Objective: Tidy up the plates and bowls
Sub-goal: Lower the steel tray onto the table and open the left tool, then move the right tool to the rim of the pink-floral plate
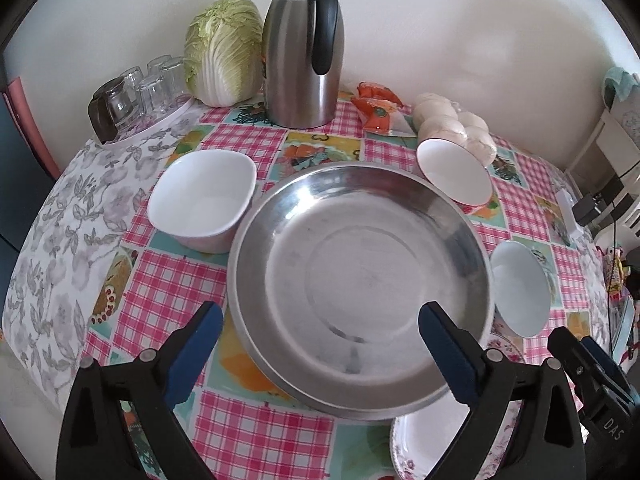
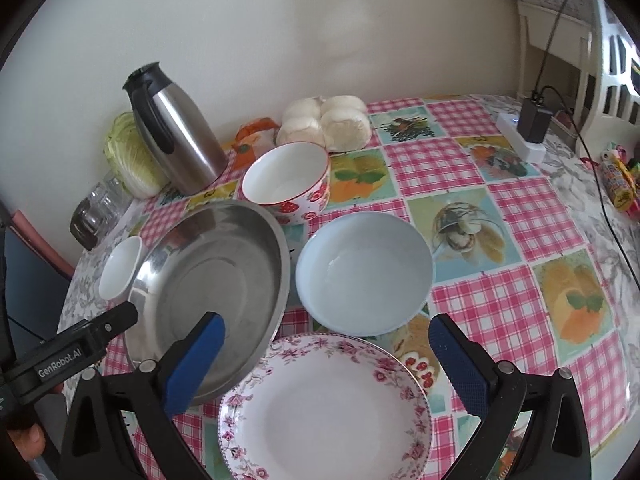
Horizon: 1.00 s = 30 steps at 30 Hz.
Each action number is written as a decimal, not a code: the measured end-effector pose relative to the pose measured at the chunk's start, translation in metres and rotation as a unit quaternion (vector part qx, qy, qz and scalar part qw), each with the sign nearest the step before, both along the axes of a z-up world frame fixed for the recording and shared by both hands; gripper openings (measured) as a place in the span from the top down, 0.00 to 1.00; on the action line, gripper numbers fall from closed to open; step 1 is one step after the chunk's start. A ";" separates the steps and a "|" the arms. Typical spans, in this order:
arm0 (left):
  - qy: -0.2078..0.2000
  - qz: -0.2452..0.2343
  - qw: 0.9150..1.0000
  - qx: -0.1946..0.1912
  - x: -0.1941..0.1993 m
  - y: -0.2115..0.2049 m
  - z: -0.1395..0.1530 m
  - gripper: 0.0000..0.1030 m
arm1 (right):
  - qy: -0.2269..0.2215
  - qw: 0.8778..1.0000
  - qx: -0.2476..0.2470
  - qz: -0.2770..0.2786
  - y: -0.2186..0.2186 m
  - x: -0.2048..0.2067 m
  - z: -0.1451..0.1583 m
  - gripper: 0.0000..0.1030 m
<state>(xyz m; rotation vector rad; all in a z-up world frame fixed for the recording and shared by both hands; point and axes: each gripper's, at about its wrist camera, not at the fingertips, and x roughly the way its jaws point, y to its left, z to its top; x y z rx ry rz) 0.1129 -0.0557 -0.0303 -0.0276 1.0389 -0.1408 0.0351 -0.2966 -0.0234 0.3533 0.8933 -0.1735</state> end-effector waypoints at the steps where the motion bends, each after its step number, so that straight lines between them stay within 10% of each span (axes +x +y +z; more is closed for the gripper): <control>1: -0.002 0.000 1.000 -0.005 -0.003 -0.001 0.000 0.04 | 0.001 1.000 0.002 -0.002 -0.002 -0.002 0.000 0.00; 25: 0.080 -0.075 0.994 -0.029 -0.068 -0.045 -0.026 0.05 | 0.135 0.985 0.085 -0.059 -0.049 -0.041 -0.069 0.00; 30: 0.112 -0.074 0.991 -0.023 -0.064 -0.050 -0.042 0.13 | 0.117 0.986 0.098 -0.063 -0.050 -0.045 -0.068 0.20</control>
